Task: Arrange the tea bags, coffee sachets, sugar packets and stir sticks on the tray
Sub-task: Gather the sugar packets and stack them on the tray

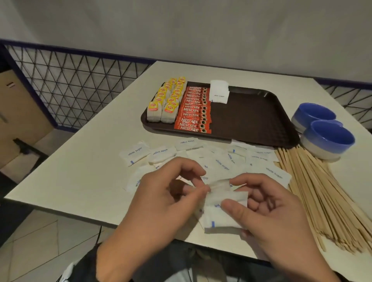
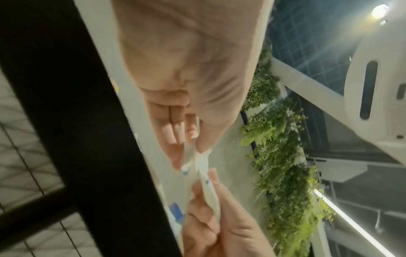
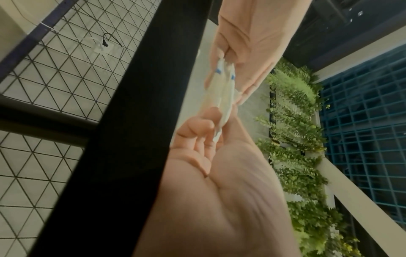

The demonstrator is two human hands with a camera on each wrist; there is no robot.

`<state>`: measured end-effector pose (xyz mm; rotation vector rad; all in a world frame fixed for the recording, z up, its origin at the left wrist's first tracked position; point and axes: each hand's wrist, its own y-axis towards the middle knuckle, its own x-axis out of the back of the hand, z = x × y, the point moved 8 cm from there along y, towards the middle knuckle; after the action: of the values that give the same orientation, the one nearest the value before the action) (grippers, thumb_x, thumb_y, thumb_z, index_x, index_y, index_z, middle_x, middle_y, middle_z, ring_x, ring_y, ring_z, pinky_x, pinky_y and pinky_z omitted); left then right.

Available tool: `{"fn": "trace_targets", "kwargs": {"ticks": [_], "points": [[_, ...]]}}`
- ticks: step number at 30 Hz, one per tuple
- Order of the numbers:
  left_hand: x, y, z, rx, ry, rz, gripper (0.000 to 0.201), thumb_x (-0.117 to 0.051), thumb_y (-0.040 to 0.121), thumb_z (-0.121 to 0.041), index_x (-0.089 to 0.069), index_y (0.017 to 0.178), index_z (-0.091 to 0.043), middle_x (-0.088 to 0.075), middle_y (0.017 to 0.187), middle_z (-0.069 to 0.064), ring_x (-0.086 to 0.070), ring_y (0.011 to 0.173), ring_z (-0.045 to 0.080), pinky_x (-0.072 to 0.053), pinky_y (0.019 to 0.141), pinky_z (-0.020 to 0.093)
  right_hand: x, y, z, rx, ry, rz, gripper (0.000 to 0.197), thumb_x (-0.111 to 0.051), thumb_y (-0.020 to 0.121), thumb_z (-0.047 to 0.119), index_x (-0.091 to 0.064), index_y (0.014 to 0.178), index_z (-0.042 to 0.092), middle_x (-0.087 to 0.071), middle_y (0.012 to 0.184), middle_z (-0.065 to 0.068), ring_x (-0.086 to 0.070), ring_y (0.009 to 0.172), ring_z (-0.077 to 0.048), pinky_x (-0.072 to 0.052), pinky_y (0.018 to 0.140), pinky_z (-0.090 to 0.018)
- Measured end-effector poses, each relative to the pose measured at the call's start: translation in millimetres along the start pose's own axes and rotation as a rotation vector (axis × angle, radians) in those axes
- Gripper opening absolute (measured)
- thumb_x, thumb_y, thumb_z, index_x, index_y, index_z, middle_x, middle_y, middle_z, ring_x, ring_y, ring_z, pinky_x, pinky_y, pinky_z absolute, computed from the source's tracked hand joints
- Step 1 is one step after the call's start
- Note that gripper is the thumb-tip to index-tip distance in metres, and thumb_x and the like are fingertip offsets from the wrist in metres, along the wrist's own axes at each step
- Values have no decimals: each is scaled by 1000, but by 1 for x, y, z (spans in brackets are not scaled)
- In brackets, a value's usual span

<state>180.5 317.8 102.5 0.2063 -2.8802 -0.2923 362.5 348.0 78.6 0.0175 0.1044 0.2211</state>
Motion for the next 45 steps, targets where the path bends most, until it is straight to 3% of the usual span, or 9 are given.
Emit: {"fn": "trace_targets", "kwargs": {"ticks": [7,9,14,17,20,23,26,34,45], "points": [[-19,8,8,103,-371,14,27,-78,67,-10,-73,91,-21,-70,72,6,-64,51,14,-50,52,19,13,4,-9,22,21,-89,55,-87,49,14,-75,99,33,-68,86,-2,-55,60,-20,-57,73,-47],[-21,9,8,86,-364,12,27,-78,68,-12,-73,92,-23,-71,70,7,-66,57,14,-51,55,20,11,6,-12,-10,32,-50,51,-88,51,17,-76,98,30,-64,82,-6,-52,60,-24,-56,67,-49],[-18,8,13,79,-367,10,22,-79,77,-18,-74,97,-25,-68,69,5,-63,63,11,-51,58,19,7,6,-12,-13,-25,-28,29,-84,63,21,-75,90,25,-51,70,-5,-41,48,-24,-40,43,-28],[-19,5,13,85,-341,52,32,-86,69,-20,-74,98,-28,-71,79,4,-65,57,16,-53,57,22,5,2,-11,14,-64,-17,29,-82,74,26,-74,101,28,-52,87,-25,-42,53,-33,-42,48,-36],[-24,3,14,105,-303,71,38,-89,61,-15,-75,93,-30,-71,82,0,-63,52,16,-54,58,23,3,0,-8,61,-68,-8,26,-79,81,26,-74,107,32,-57,84,-15,-54,66,-42,-53,64,-52],[-25,3,14,89,-285,59,30,-82,67,-11,-75,90,-28,-67,77,0,-57,52,19,-52,58,24,0,-2,-4,114,-119,26,29,-80,83,27,-73,110,36,-59,77,5,-59,70,-16,-51,68,-33],[-22,3,15,82,-289,32,23,-82,69,-16,-73,87,-28,-63,74,4,-49,53,25,-47,54,27,-6,-4,-4,93,-114,85,30,-77,81,33,-71,110,35,-72,84,5,-68,75,-7,-52,65,-20],[-17,1,13,52,-226,-77,21,-83,76,-10,-72,83,-26,-61,66,1,-49,50,16,-48,53,23,-6,-5,-8,20,-38,94,42,-75,76,21,-67,114,37,-73,89,-9,-62,57,-20,-47,48,-33],[-12,0,16,36,-274,-157,19,-80,81,-4,-71,81,-22,-61,60,-1,-57,53,9,-48,55,19,-1,-1,-12,-5,34,32,54,-78,67,9,-71,116,29,-68,91,-16,-68,66,-25,-55,55,-39]]}}
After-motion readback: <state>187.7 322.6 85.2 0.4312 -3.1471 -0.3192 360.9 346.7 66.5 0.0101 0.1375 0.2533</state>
